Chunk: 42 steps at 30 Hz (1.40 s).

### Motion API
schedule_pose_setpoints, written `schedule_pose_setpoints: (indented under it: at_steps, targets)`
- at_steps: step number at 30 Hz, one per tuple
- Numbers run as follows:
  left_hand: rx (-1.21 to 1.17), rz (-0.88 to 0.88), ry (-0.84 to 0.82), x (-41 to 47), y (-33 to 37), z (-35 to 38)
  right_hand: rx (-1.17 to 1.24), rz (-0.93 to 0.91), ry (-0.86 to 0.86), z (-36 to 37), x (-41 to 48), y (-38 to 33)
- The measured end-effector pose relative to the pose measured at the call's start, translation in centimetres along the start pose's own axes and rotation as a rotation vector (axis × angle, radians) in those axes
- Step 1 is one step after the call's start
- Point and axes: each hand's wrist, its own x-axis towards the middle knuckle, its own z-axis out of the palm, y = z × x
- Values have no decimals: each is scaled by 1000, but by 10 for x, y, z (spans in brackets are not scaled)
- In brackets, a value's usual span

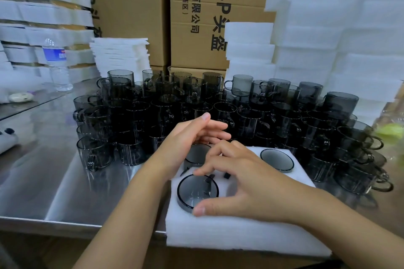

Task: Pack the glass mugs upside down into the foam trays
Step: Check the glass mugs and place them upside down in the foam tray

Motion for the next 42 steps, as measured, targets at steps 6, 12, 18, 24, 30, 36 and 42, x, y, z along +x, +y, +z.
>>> schedule_pose_setpoints:
  at_steps: [6, 12, 18, 24, 30, 36, 42]
  targets:
    - [44, 5, -3, -1, 0, 2, -21, 27, -15, -2, 3, 0]
    - [129, -6, -22, -3, 5, 5, -63, 23, 33, 4, -3, 2]
    - [164, -20, -5, -4, 6, 5, 32, 20, 77, 3, -6, -1]
    - [236, -56, 25, -5, 6, 7, 313, 94, 571, -20, 12, 19]
    - [246, -69, 3, -4, 7, 7, -50, 182, 401, -51, 75, 43]
    - [270, -57, 1, -4, 5, 6, -264, 264, 229, -56, 129, 45]
    - [262, -51, 5, -4, 5, 7, -481, 209, 332, -42, 137, 49]
